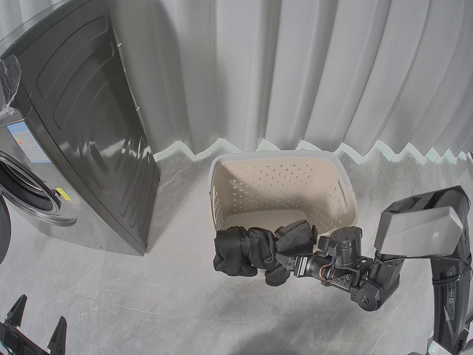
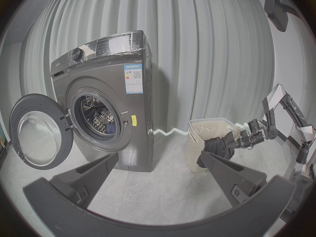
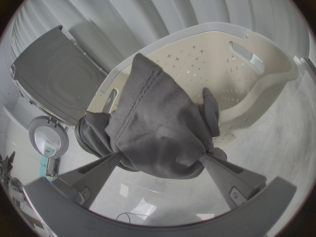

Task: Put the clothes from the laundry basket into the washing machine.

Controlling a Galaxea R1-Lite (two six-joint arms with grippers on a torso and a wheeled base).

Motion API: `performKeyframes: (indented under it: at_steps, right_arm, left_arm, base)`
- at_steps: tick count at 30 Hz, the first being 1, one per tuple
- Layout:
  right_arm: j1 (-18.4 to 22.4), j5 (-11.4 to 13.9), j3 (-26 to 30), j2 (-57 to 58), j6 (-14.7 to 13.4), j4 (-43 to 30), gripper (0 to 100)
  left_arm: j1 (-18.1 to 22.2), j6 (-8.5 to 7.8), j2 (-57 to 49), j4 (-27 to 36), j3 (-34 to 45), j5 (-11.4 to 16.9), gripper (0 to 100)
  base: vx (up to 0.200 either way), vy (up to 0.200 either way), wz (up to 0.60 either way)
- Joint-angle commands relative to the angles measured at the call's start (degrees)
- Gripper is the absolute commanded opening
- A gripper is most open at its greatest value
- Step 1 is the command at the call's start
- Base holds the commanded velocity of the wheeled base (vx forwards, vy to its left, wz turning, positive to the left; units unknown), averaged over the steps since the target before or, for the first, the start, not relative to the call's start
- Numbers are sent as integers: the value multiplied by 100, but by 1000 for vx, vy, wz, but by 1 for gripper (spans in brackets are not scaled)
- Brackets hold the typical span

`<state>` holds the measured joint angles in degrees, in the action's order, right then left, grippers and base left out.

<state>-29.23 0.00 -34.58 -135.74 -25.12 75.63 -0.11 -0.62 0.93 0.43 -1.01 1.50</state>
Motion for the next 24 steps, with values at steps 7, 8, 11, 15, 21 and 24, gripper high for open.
performKeyframes:
  at_steps: [7,8,11,15,21,24]
  right_arm:
    - [-3,-9,-171,-84,-1,-92,100]
    - [-3,-18,-189,-102,-1,-101,100]
    - [-3,-26,-259,-146,-1,-110,100]
    - [-12,-114,-382,-233,-1,-268,100]
    - [-74,-229,-514,-321,-10,-233,0]
    - [-91,-229,-479,-304,-10,-198,0]
  left_arm:
    - [2,1,-93,-8,84,-1,100]
    - [-7,1,-93,1,84,-1,100]
    - [-7,1,-93,1,84,-1,100]
    - [-7,1,-93,1,84,-1,100]
    - [2,1,-93,-8,84,-1,100]
    - [2,9,-93,1,92,-1,100]
  base:
    - [0,0,0]
    - [0,0,0]
    - [0,0,0]
    - [0,0,0]
    - [0,0,0]
    - [0,0,0]
